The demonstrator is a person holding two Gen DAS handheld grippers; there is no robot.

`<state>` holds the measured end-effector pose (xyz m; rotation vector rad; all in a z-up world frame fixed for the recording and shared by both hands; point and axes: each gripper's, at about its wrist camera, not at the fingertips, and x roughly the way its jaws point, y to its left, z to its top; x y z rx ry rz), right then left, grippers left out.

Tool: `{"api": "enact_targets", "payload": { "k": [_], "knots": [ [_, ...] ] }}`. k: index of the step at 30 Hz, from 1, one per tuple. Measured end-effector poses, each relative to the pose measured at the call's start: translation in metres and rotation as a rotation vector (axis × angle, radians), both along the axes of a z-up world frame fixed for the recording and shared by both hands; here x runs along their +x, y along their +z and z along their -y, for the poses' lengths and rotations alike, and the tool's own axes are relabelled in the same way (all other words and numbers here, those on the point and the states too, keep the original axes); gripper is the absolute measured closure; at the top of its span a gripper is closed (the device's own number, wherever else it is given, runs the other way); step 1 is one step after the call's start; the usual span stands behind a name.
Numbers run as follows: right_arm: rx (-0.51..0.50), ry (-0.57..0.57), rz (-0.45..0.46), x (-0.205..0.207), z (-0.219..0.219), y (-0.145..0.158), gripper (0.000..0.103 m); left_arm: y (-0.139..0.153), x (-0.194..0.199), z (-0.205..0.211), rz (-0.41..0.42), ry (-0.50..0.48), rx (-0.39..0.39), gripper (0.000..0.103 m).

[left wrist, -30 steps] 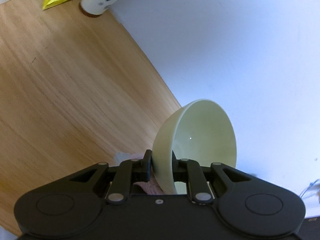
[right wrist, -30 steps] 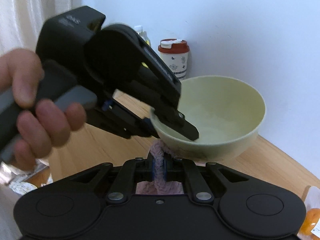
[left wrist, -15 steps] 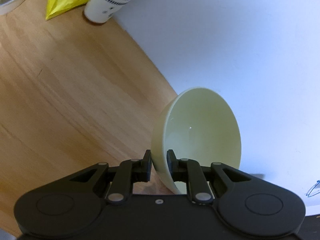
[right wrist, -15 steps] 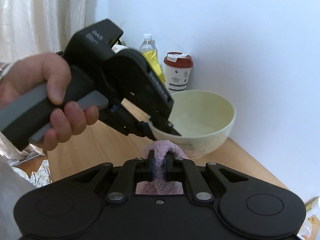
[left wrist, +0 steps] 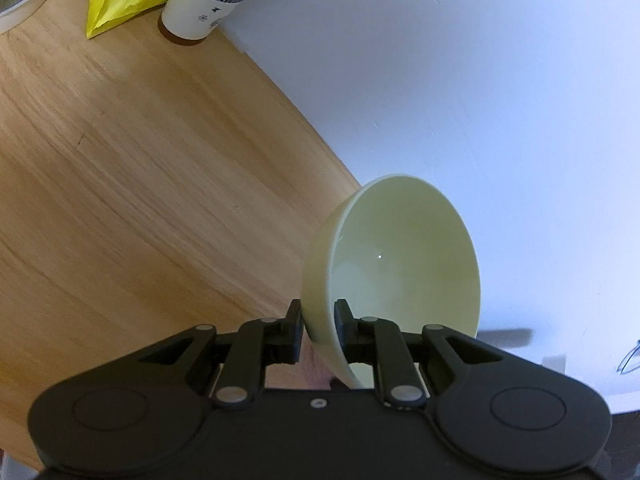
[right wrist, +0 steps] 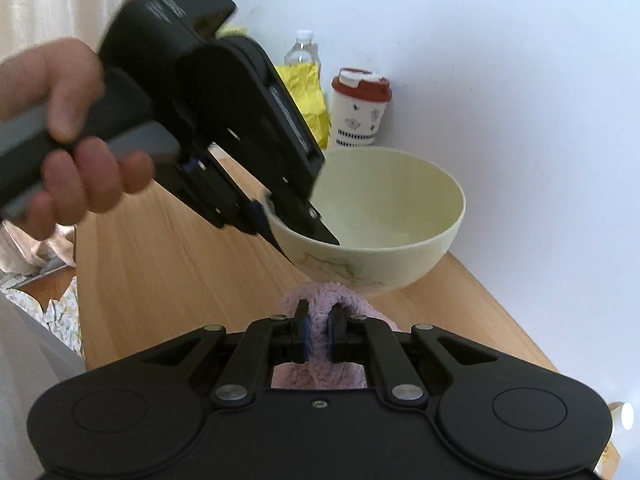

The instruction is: Clean bowl

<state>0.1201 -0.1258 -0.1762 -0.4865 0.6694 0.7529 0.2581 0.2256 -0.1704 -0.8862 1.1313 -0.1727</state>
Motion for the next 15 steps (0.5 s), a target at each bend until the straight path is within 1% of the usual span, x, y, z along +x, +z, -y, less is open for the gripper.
{"api": "enact_targets", "payload": {
  "k": [7,15],
  "knots": [
    [0.006,-0.002,-0.003,0.004,0.004,-0.008,0.094,-0.003,-0.003,-0.001,-0.014,0.006,0.022,0.088],
    [0.061,-0.016,0.026,-0.008,0.022,0.021,0.094,-0.006,0.001,-0.004,-0.022,0.022,0.022,0.088]
  ]
}}
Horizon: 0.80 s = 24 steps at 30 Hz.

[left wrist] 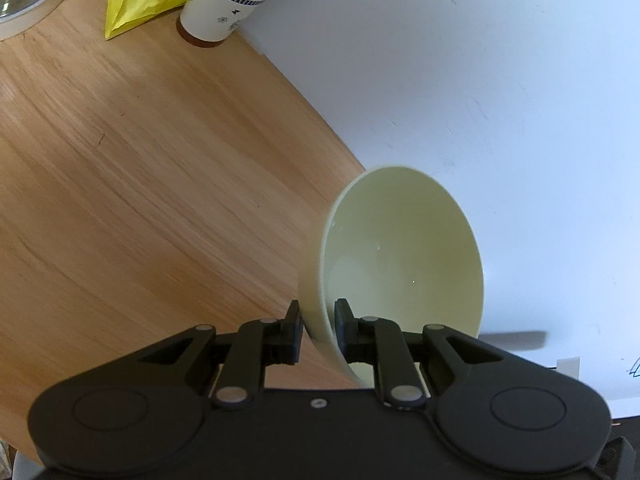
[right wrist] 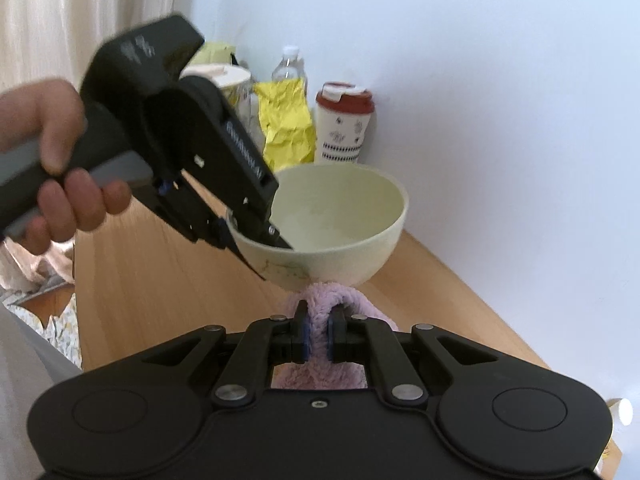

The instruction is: Clean bowl

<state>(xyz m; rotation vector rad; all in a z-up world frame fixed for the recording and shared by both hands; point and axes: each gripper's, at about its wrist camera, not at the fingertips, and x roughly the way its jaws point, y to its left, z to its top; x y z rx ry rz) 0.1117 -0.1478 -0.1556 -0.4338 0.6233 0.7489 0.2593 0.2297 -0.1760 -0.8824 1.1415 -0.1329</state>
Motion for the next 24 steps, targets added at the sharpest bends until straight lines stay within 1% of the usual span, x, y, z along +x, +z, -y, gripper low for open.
{"api": "enact_targets", "payload": {
  "k": [2,5,8,13,18,21,24],
  "knots": [
    [0.003,-0.001,0.006,-0.003,0.003,0.004,0.094,-0.002,0.001,0.002,-0.004,-0.007,-0.001,0.088],
    [-0.004,0.0,0.019,-0.006,0.002,0.001,0.094,-0.001,0.003,0.005,0.0,-0.024,0.004,0.088],
    [-0.037,0.022,0.037,-0.011,0.007,0.0,0.094,-0.002,0.004,0.005,0.006,-0.041,0.007,0.088],
    [-0.055,0.039,0.032,-0.008,0.001,0.0,0.094,-0.001,0.005,0.01,0.016,-0.077,0.014,0.086],
    [-0.071,0.045,0.015,0.0,0.0,-0.011,0.094,-0.003,0.005,0.012,0.023,-0.1,0.026,0.085],
    [-0.097,0.055,0.001,0.006,-0.002,-0.023,0.094,-0.002,0.002,0.015,0.025,-0.116,0.026,0.085],
    [-0.09,0.04,-0.033,0.014,-0.002,-0.034,0.094,-0.001,0.0,0.015,0.023,-0.118,0.029,0.085]
  ]
}}
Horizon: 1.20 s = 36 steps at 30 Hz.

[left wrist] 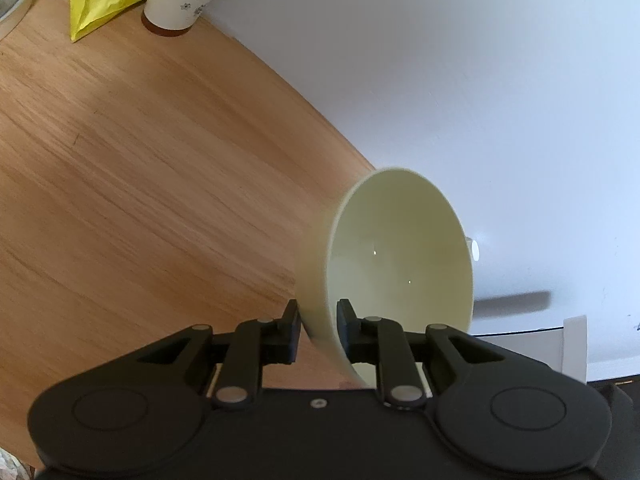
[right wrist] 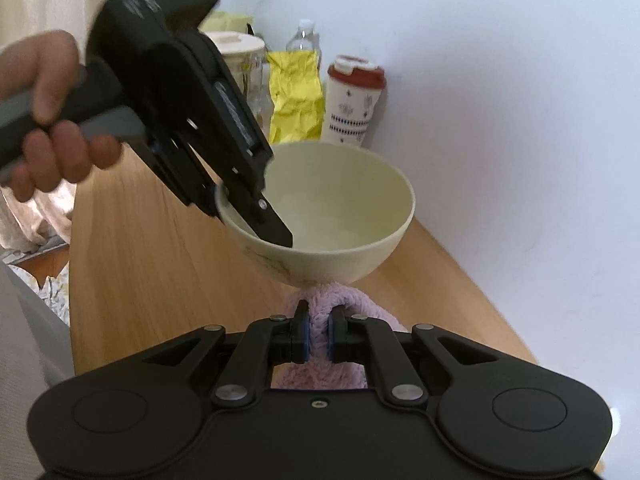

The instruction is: Clean bowl

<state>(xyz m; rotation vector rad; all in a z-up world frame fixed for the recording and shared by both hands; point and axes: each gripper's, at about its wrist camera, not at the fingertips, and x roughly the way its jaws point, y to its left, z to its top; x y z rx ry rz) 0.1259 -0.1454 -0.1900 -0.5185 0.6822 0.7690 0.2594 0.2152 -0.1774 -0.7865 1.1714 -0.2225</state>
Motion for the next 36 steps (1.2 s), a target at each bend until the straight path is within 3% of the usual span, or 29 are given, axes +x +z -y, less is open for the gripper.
{"api": "enact_targets", "payload": {
  "k": [5,16,23,27,36],
  "knots": [
    [0.115,-0.089,-0.093,0.011,0.013,-0.004,0.094,-0.002,-0.003,-0.003,-0.011,0.016,-0.026,0.085],
    [0.566,-0.313,-0.326,0.026,0.079,0.006,0.093,0.001,-0.002,-0.002,0.014,0.02,-0.058,0.085],
    [0.949,-0.465,-0.488,0.03,0.121,-0.009,0.091,0.0,-0.004,-0.003,0.004,0.024,-0.055,0.085],
    [1.067,-0.519,-0.548,0.033,0.131,-0.015,0.091,-0.001,-0.004,-0.002,0.0,0.023,-0.065,0.085],
    [1.213,-0.682,-0.66,0.035,0.136,-0.046,0.09,-0.013,-0.007,-0.004,-0.05,0.044,-0.088,0.085]
  ]
}}
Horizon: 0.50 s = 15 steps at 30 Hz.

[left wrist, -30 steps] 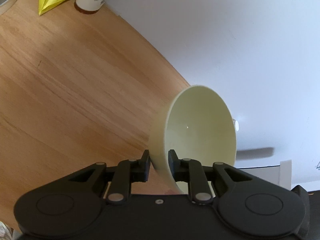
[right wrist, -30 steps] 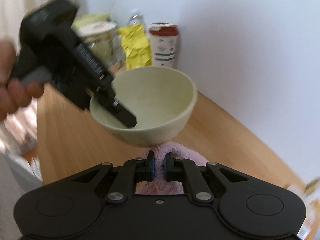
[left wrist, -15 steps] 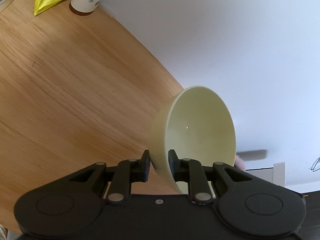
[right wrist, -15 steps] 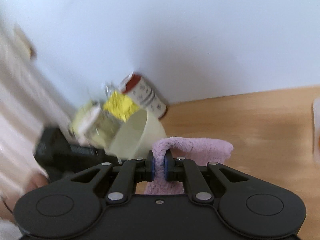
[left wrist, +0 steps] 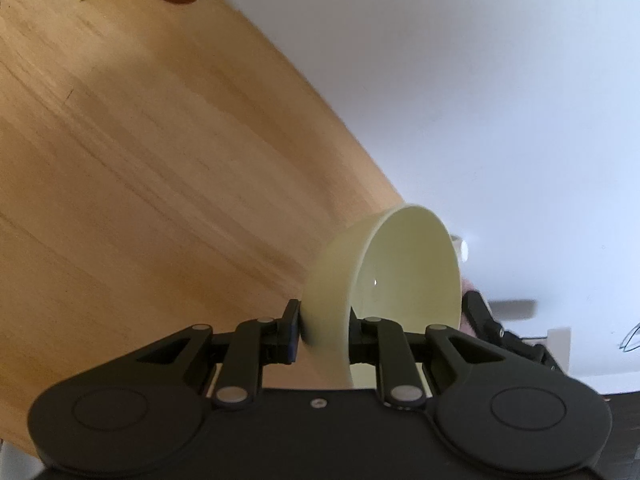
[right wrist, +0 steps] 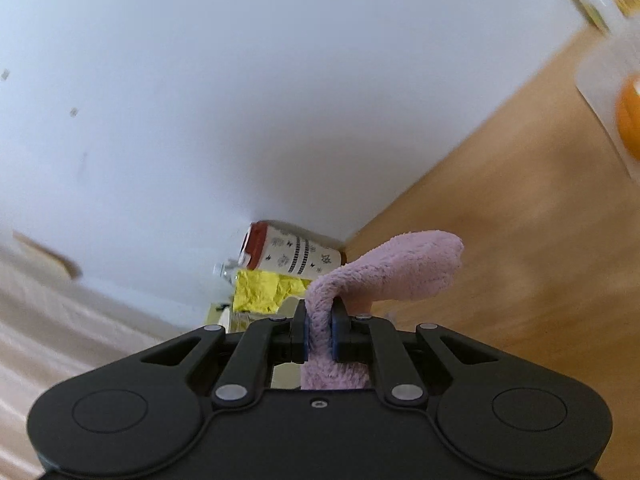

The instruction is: Clean bowl

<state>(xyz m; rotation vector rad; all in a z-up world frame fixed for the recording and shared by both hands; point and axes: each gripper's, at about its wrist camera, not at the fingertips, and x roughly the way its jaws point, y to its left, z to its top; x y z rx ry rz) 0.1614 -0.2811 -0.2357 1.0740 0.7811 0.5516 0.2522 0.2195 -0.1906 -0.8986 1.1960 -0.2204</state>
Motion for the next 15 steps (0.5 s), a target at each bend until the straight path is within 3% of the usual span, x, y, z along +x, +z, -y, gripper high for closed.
{"api": "enact_targets", "payload": {
  "k": [3,7,15],
  "knots": [
    [0.075,-0.034,-0.058,0.001,0.003,-0.013,0.09,-0.002,-0.001,-0.001,-0.008,-0.001,-0.01,0.085],
    [0.261,-0.102,-0.189,0.002,0.008,-0.042,0.09,-0.001,0.0,-0.002,-0.001,-0.005,-0.002,0.085],
    [0.304,-0.165,-0.285,0.001,0.003,-0.059,0.09,0.0,0.0,0.0,0.0,-0.01,0.016,0.086]
  ]
}}
